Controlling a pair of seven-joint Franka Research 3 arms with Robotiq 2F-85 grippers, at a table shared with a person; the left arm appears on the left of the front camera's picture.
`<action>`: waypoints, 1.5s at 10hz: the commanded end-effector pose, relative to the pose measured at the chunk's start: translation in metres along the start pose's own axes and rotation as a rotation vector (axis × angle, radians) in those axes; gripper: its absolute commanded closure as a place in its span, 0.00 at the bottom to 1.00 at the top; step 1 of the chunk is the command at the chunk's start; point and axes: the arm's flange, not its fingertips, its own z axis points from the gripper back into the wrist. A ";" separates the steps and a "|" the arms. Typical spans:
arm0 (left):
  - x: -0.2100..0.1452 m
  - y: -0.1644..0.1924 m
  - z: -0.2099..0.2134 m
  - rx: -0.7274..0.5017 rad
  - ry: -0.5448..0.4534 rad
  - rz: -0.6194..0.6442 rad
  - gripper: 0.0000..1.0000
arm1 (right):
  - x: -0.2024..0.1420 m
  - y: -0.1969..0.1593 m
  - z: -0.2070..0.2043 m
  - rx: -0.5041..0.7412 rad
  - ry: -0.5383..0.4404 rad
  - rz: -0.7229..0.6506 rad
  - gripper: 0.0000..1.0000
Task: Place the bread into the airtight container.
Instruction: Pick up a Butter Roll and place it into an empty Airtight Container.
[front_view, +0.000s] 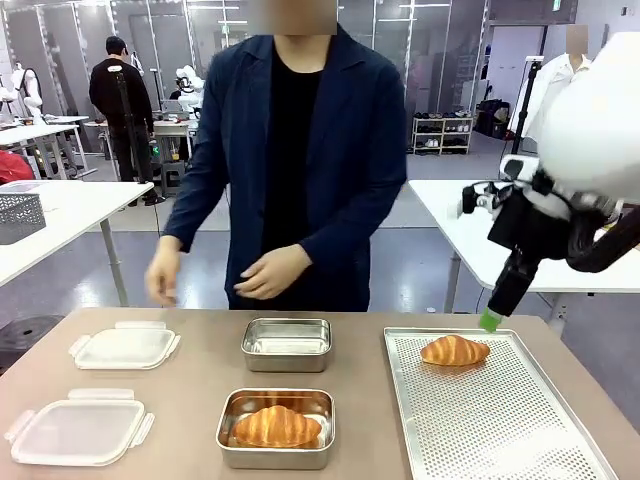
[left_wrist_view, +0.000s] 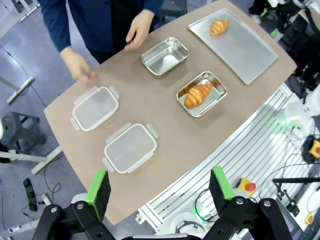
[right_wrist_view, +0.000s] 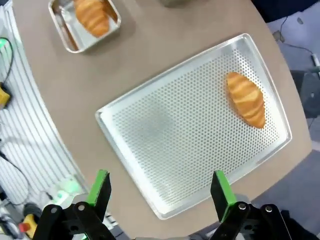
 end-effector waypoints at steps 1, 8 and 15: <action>0.001 0.000 0.002 0.001 0.002 -0.015 0.00 | 0.017 -0.027 -0.028 0.005 0.020 0.065 0.00; 0.001 0.000 0.002 0.001 0.002 -0.015 0.00 | 0.018 -0.037 -0.047 0.007 0.057 0.072 0.00; 0.001 0.000 0.002 0.001 0.002 -0.015 0.00 | -0.108 -0.118 -0.024 -0.076 -0.418 0.110 0.00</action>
